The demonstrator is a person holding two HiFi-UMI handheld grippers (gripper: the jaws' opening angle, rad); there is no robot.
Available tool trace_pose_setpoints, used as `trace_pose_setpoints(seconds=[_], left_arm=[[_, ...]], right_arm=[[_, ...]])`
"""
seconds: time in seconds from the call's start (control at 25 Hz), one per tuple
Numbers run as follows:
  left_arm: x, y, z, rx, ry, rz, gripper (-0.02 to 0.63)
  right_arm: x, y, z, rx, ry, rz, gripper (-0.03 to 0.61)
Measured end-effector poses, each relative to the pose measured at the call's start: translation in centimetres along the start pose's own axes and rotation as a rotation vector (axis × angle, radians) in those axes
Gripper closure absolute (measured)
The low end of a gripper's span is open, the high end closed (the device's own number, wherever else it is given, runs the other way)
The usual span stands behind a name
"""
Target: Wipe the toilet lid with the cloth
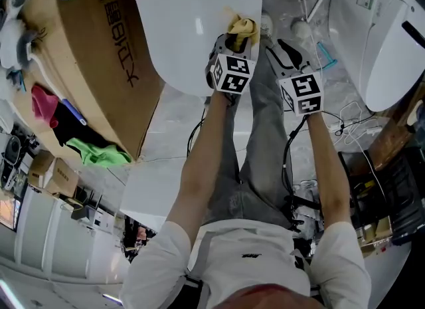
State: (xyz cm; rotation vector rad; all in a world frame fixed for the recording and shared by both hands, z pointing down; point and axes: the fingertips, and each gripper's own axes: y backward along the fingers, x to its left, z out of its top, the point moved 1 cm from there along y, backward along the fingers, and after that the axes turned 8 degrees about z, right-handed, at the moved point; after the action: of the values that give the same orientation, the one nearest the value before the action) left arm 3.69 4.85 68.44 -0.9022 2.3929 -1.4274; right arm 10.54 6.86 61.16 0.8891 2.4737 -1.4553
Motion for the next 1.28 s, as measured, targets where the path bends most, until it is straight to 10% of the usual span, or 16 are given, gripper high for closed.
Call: trace_pose_setpoints(seconds=[0.6,1.28], left_arm=[[-6.9,0.3,-1.1,0.032,-0.037,-0.173,0.509],[-2.8,2.4,-4.8,0.043,0.041,-0.132,0.509]], right_arm=[[-1.3,2.1,-2.4,-0.005,-0.066,-0.041,0.411],[3.0,-1.0,-2.2,0.081,0.024,0.03,0.411]])
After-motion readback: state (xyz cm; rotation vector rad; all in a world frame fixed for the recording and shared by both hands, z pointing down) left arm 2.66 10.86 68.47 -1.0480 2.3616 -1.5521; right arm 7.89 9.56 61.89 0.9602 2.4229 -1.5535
